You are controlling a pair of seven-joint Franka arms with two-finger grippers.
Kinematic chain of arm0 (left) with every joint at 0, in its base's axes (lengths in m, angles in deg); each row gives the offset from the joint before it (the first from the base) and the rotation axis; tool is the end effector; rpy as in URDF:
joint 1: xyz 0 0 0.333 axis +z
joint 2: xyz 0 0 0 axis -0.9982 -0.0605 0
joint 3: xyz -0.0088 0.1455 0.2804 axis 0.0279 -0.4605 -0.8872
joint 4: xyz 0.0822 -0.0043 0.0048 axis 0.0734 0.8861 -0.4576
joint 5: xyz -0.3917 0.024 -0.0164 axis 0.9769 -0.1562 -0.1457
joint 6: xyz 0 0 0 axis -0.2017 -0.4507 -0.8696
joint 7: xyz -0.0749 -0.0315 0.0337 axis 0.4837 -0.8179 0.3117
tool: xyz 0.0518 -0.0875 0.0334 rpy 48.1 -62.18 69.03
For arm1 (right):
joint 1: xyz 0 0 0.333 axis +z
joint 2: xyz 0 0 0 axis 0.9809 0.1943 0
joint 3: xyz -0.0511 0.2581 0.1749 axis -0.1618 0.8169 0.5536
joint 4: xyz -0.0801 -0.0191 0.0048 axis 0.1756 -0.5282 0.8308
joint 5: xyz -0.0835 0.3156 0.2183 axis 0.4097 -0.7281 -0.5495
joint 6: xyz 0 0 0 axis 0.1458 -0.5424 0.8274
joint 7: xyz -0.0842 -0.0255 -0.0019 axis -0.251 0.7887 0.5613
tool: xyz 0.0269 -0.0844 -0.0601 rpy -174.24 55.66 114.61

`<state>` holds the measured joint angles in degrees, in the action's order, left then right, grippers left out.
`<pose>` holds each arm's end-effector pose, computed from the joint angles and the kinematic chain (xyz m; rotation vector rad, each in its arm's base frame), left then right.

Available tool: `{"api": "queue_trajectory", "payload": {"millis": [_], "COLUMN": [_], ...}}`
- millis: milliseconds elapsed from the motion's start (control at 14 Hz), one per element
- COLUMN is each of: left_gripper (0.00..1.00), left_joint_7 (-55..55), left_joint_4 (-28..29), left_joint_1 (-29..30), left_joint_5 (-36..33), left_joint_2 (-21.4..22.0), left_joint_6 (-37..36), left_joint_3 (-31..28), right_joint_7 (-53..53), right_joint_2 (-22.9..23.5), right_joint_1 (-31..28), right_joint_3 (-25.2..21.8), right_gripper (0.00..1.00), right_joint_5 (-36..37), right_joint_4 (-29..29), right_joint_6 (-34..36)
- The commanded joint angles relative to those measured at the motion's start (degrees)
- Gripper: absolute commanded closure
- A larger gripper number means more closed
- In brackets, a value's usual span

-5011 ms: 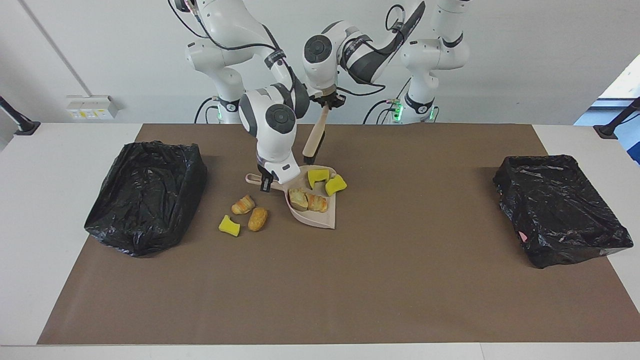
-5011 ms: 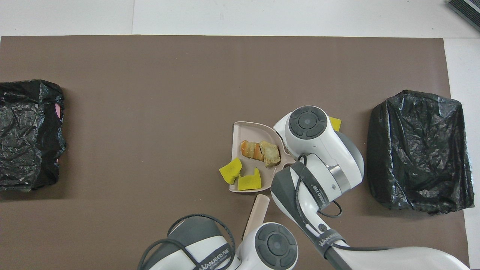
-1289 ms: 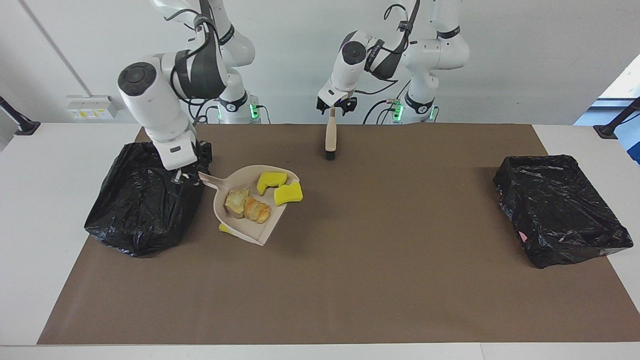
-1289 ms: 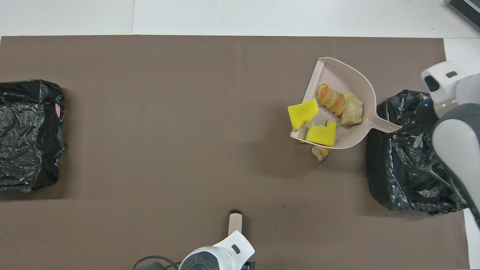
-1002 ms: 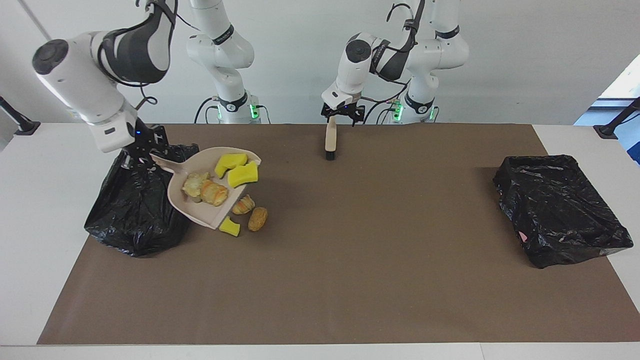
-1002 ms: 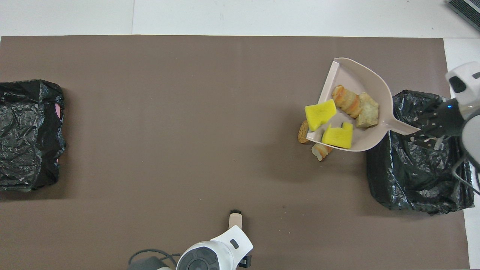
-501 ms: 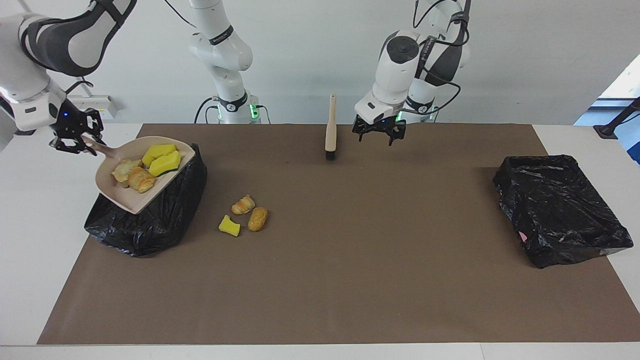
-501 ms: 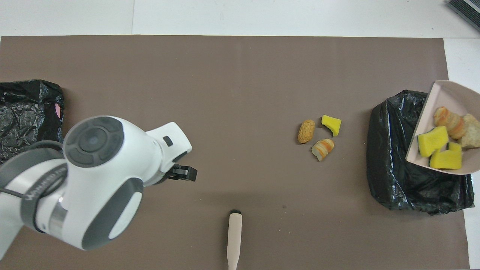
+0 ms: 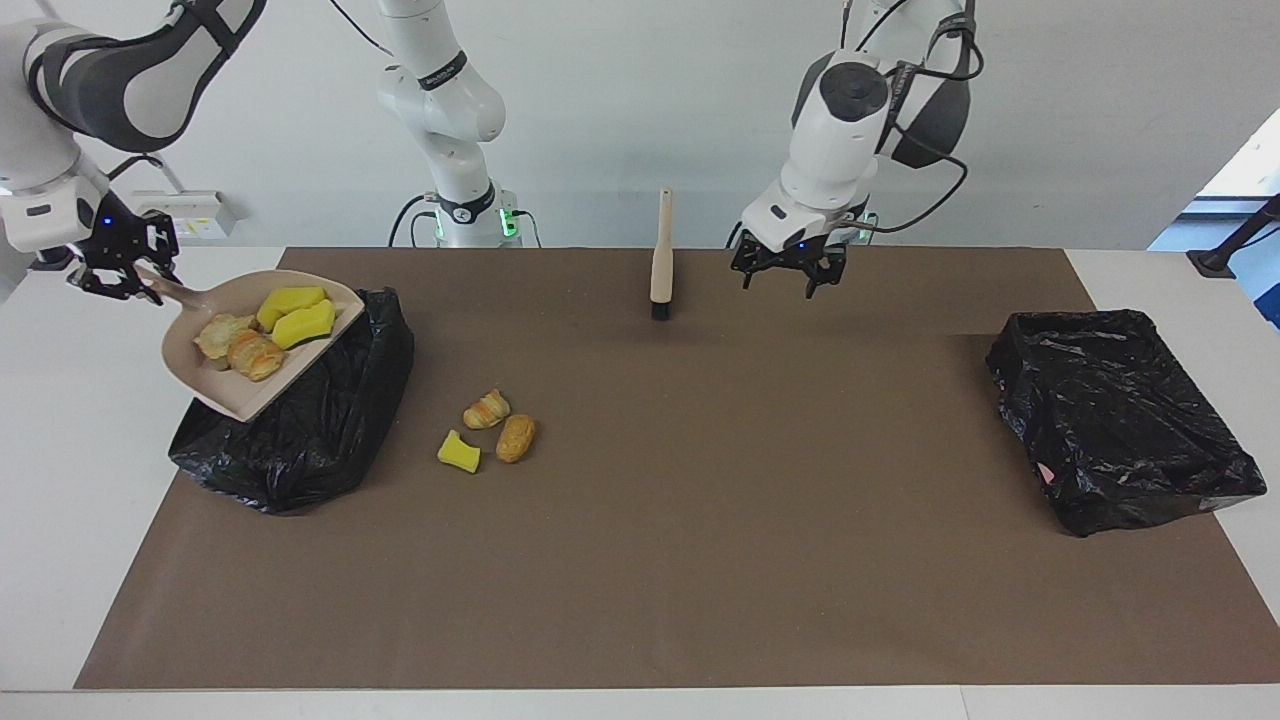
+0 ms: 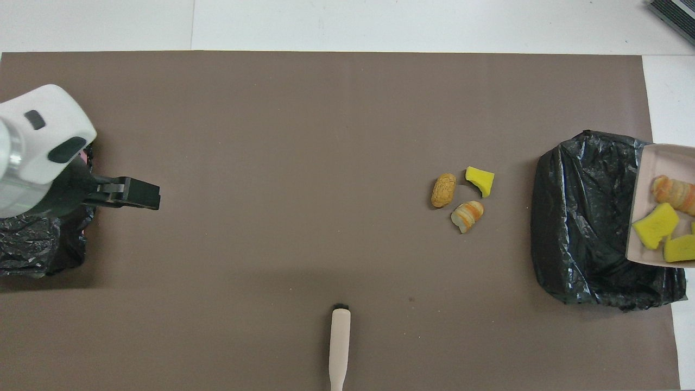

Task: Sweep and dump trash in bin
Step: 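Tip the dustpan over the bag while the left gripper moves aside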

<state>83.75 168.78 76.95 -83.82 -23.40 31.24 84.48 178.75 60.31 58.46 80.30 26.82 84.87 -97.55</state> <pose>0.5155 -0.1144 0.6433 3.0470 -0.2032 -0.0281 0.5173 -0.2917 0.5380 2.2010 1.7198 -0.5636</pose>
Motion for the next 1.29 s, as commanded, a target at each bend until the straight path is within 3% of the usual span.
{"api": "queue_trajectory", "payload": {"millis": [0,358,788,1217], "left_gripper": [0.0,0.0,0.0,0.0], "left_joint_7": [5.4,11.57,11.57,11.31], "left_joint_4": [-6.46,-8.49,-9.55,-8.76], "left_joint_1": [-1.32,-0.36,1.84,3.16], "left_joint_5": [-1.21,-4.64,-3.67,-3.58], "left_joint_2": [-1.44,-1.88,-2.41,-1.27], "left_joint_6": [-4.66,-7.83,-7.39,-6.95], "left_joint_3": [-3.69,-6.16,-4.77,-2.38], "right_joint_7": [-4.82,-9.4,-11.07,-5.03], "right_joint_2": [-0.76,-0.14,0.03,-1.63], "right_joint_1": [3.71,7.24,11.54,10.76], "right_joint_3": [0.35,0.35,0.35,-0.27], "right_gripper": [1.0,1.0,1.0,1.0], "right_joint_5": [8.78,19.16,24.88,25.59], "right_joint_4": [2.21,3.88,3.01,0.21], "right_joint_6": [-1.14,-2.28,-1.32,-0.79]}}
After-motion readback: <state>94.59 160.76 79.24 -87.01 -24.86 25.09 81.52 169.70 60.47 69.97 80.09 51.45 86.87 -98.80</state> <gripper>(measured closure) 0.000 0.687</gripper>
